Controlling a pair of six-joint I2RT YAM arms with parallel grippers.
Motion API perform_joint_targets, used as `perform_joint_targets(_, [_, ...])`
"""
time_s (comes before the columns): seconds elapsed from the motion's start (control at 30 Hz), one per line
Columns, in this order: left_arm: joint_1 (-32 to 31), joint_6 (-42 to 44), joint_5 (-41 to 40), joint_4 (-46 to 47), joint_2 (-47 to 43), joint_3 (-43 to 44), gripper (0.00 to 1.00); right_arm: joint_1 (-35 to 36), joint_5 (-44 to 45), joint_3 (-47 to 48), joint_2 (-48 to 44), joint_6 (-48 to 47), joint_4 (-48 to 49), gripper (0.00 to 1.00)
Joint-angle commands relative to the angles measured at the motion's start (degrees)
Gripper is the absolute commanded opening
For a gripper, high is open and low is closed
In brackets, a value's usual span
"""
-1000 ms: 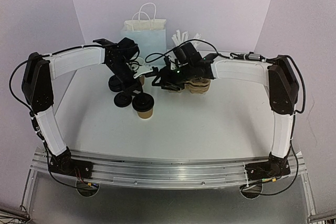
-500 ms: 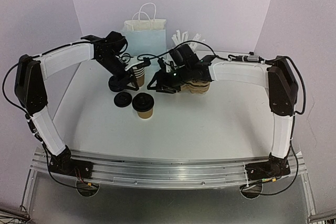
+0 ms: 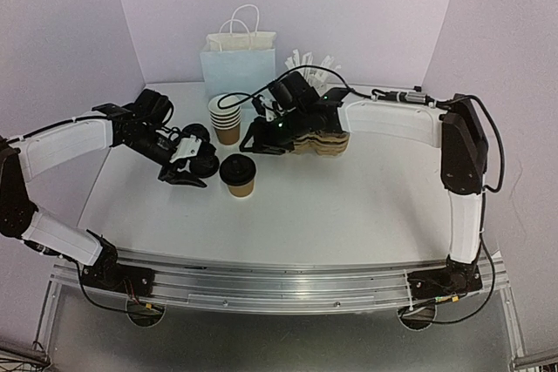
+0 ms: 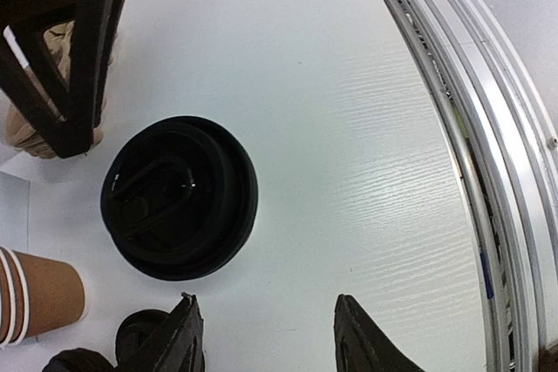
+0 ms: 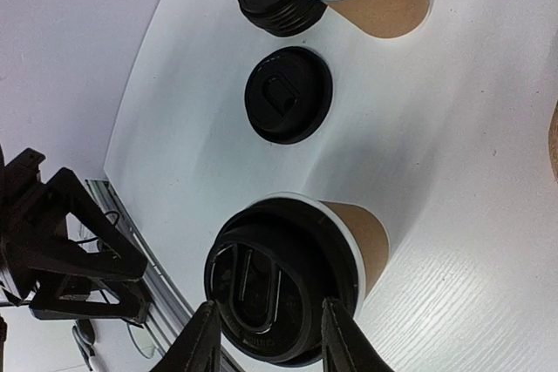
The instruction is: Pack the takeout coffee
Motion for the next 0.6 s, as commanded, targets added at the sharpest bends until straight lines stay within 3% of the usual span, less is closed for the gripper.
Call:
perform_joint_targets(0.0, [-1.06,9.11,2.56,6.96,-0.42,-1.86,0.51,1.45,2.48,3.94,2.77,-3.26,-5.58,0.37])
perform_joint_targets(0.57, [-3.48,7.25,-2.12,11.90,6.11,-1.94,0.36,2.41,4.21,6.51,4.62,-5.36,-7.86,0.35])
